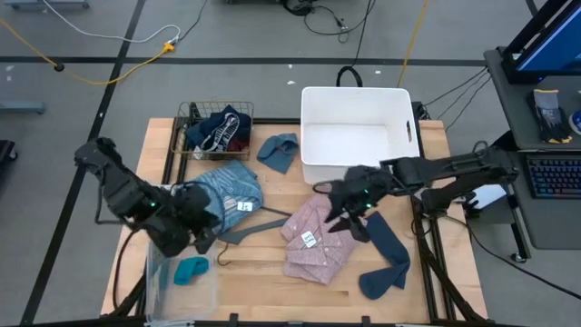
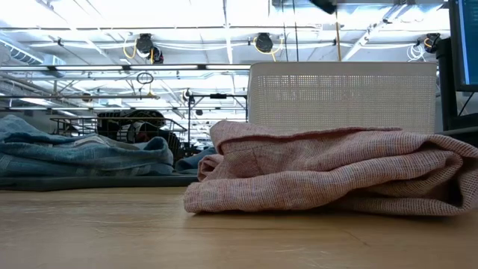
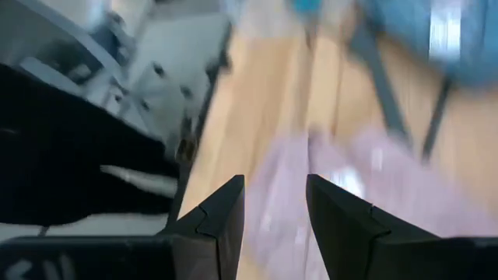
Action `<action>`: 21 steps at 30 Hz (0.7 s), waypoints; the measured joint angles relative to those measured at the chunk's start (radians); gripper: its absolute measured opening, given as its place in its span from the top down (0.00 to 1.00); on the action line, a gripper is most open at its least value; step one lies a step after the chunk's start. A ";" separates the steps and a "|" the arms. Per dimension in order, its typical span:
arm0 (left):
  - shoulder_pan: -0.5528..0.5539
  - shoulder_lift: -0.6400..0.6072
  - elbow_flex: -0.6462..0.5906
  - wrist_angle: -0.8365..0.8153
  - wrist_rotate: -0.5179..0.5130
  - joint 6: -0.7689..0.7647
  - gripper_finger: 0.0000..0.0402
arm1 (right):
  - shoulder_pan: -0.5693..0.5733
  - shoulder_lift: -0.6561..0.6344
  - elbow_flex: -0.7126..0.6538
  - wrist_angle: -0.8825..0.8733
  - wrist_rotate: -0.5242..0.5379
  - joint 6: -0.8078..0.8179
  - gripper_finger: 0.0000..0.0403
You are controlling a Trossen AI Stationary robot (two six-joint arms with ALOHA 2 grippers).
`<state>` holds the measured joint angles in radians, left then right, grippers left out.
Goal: Pick & Place Cloths
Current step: Put the dark blue sock into the transparent bin
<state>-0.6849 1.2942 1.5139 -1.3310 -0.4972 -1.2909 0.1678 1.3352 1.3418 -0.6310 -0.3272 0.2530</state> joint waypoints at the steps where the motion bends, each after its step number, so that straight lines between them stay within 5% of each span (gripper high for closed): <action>1: 0.023 0.000 0.000 0.026 0.000 0.062 0.88 | 0.015 -0.010 0.000 -0.055 0.019 0.035 0.68; 5: 0.104 0.000 0.000 0.181 -0.004 0.371 0.98 | 0.073 -0.044 0.000 -0.263 0.071 0.216 0.68; 11: 0.206 0.000 0.000 0.429 0.035 0.762 0.99 | 0.176 -0.058 0.000 -0.593 0.122 0.520 0.68; 21: 0.346 0.000 0.000 0.625 0.251 0.996 0.99 | 0.307 -0.059 -0.001 -0.786 0.191 0.787 0.68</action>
<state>-0.3387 1.2945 1.5143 -0.7065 -0.2460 -0.2949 0.4748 1.2762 1.3411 -1.4175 -0.1363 1.0402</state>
